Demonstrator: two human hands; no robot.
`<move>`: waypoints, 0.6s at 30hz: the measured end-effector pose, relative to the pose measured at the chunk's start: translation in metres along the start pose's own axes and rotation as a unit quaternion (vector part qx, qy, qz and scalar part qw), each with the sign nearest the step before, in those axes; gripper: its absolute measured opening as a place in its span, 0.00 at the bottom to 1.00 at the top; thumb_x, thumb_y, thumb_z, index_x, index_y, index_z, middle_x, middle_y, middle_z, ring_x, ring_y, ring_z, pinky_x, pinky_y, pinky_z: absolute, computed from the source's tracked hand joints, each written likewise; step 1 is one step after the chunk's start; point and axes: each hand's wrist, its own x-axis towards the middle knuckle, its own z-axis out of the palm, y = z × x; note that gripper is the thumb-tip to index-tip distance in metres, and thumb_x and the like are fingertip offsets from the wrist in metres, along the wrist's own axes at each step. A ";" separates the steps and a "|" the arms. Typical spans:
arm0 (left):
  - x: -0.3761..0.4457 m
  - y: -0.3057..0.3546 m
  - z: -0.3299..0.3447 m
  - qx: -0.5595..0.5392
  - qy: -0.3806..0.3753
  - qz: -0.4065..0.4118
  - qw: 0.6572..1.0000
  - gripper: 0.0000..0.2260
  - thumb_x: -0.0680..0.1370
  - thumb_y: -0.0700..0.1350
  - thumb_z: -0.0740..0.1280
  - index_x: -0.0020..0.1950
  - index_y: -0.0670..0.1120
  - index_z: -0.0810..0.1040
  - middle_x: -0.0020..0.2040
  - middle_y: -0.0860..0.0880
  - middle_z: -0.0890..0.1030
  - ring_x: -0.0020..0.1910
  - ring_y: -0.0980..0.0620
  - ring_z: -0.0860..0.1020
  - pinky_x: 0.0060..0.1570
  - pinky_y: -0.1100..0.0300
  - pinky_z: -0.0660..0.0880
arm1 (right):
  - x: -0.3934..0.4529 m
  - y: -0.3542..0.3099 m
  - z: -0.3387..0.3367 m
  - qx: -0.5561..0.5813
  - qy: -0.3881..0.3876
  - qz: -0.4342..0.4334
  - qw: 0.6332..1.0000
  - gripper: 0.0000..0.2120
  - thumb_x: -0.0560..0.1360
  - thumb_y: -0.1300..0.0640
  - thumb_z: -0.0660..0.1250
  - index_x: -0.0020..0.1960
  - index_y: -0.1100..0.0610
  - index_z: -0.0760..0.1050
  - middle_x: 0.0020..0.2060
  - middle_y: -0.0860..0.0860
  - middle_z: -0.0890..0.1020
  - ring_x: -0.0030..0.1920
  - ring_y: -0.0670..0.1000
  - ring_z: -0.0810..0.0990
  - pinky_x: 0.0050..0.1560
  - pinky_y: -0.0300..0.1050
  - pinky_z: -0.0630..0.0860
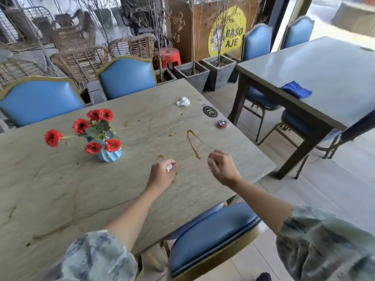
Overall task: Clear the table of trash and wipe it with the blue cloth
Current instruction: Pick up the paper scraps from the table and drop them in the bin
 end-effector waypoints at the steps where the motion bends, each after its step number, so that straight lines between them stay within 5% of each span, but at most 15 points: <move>1: 0.004 0.010 0.008 0.005 -0.003 0.008 1.000 0.09 0.76 0.51 0.69 0.36 0.52 0.78 0.27 0.47 0.80 0.22 0.56 0.75 0.30 0.60 0.71 | 0.001 0.004 -0.014 0.004 0.008 -0.006 1.000 0.13 0.71 0.55 0.57 0.30 0.60 0.65 0.30 0.54 0.70 0.31 0.51 0.69 0.33 0.51 0.67; 5: 0.022 0.066 0.045 0.005 0.008 0.026 1.000 0.26 0.68 0.70 0.62 0.33 0.48 0.80 0.21 0.46 0.70 0.21 0.56 0.63 0.26 0.59 0.60 | 0.013 0.032 -0.072 -0.033 0.050 -0.033 0.998 0.24 0.72 0.43 0.68 0.28 0.56 0.62 0.27 0.52 0.68 0.28 0.46 0.65 0.30 0.44 0.63; 8: 0.039 0.111 0.081 0.003 0.042 0.002 0.999 0.31 0.67 0.72 0.58 0.35 0.45 0.83 0.25 0.41 0.76 0.22 0.50 0.71 0.28 0.59 0.66 | 0.025 0.066 -0.117 -0.061 0.042 -0.029 0.997 0.23 0.68 0.44 0.75 0.30 0.55 0.65 0.31 0.50 0.70 0.28 0.49 0.67 0.30 0.41 0.62; 12: 0.065 0.157 0.131 -0.005 0.084 0.017 0.996 0.22 0.71 0.62 0.63 0.40 0.45 0.83 0.28 0.45 0.79 0.31 0.45 0.81 0.36 0.53 0.77 | 0.042 0.108 -0.179 -0.073 -0.005 -0.057 0.996 0.19 0.67 0.50 0.77 0.34 0.61 0.71 0.35 0.51 0.73 0.32 0.49 0.69 0.34 0.36 0.63; 15: 0.079 0.195 0.154 0.008 0.114 0.036 0.993 0.09 0.75 0.48 0.69 0.47 0.43 0.83 0.26 0.49 0.74 0.27 0.52 0.75 0.32 0.63 0.71 | 0.061 0.122 -0.216 -0.071 0.000 -0.096 0.993 0.16 0.69 0.59 0.74 0.34 0.58 0.66 0.33 0.51 0.72 0.33 0.51 0.68 0.35 0.41 0.63; 18: 0.094 0.215 0.163 0.032 0.161 0.035 0.986 0.06 0.76 0.42 0.68 0.49 0.44 0.83 0.31 0.40 0.79 0.27 0.50 0.75 0.32 0.65 0.69 | 0.085 0.130 -0.235 -0.062 -0.009 -0.117 0.991 0.10 0.71 0.61 0.70 0.38 0.61 0.69 0.34 0.54 0.74 0.34 0.55 0.70 0.35 0.49 0.68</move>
